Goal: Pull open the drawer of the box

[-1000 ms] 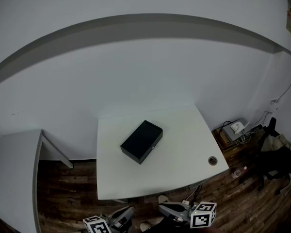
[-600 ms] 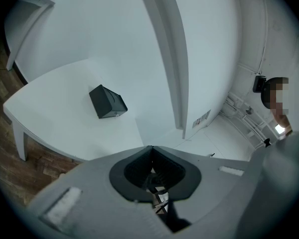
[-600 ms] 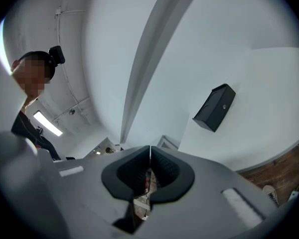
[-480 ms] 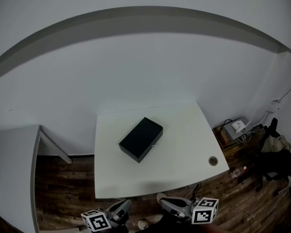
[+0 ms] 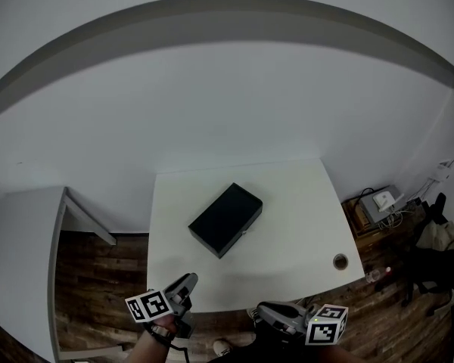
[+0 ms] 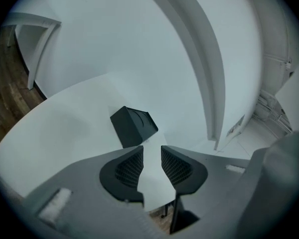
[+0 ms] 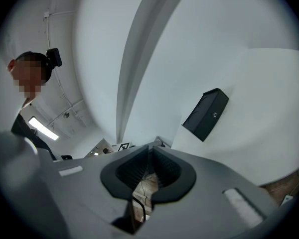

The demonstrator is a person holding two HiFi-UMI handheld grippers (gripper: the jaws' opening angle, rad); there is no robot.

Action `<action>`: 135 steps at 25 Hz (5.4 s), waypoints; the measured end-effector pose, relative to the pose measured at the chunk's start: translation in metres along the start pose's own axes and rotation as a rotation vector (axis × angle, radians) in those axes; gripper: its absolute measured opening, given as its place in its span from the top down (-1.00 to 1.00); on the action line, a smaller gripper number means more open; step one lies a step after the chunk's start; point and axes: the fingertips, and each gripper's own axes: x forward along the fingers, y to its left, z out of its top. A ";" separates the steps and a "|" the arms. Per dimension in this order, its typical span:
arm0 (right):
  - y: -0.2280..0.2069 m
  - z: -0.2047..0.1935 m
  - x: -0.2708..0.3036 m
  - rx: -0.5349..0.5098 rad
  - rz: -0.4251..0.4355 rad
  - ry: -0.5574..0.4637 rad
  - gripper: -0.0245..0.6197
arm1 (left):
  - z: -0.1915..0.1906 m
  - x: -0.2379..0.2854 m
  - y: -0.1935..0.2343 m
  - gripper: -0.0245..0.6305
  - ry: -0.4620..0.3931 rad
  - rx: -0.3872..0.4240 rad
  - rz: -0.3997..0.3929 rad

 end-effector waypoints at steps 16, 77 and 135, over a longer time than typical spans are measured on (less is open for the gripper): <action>-0.065 0.044 0.004 0.084 -0.021 0.025 0.83 | 0.083 0.112 0.078 0.48 -0.023 -0.087 0.301; -0.249 0.050 0.171 -0.862 -0.431 0.645 0.70 | 0.081 0.121 0.094 0.46 0.026 -0.063 0.458; -0.249 0.032 0.096 -0.824 -0.549 0.616 0.70 | 0.083 0.126 0.097 0.44 0.040 -0.060 0.446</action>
